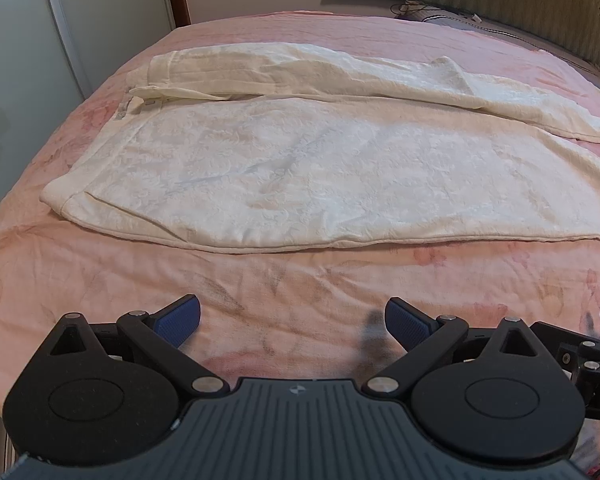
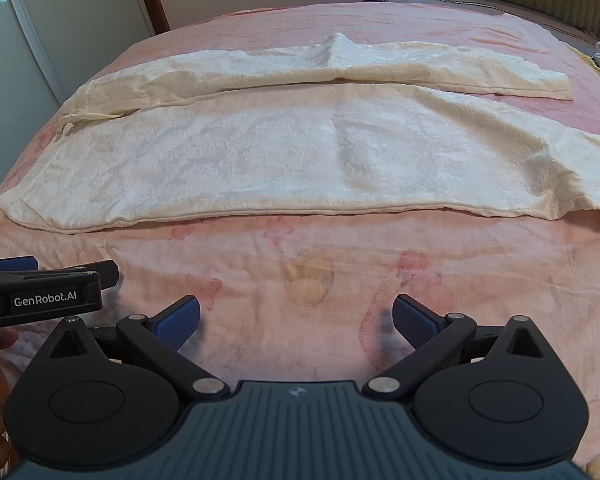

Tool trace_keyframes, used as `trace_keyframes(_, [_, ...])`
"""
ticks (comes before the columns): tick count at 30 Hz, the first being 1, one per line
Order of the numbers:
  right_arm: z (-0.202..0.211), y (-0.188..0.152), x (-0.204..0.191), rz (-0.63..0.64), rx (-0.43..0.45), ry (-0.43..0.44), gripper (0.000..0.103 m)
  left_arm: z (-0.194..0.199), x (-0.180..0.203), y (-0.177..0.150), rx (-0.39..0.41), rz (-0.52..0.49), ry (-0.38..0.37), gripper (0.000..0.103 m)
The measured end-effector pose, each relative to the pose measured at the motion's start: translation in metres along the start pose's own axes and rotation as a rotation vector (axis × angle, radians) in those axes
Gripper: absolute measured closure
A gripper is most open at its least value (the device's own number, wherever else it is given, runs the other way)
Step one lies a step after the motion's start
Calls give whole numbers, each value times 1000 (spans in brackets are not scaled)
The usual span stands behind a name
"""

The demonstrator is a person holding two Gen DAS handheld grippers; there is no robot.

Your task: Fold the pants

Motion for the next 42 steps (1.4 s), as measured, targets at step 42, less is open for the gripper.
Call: trace_keyframes(42, [41, 113, -63, 458, 475, 125, 0, -5, -65, 73, 129, 95, 34, 3])
Point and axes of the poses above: each gripper's, at about its wrist camera, not at the fingertips, and z roughly against the way its jaws point, x to its right, y to its top, the point moved 8 cm from there along -z, roughly the way its jaws point, and after that the axes turned 7 degrees about -x, right-handed, at the moved point
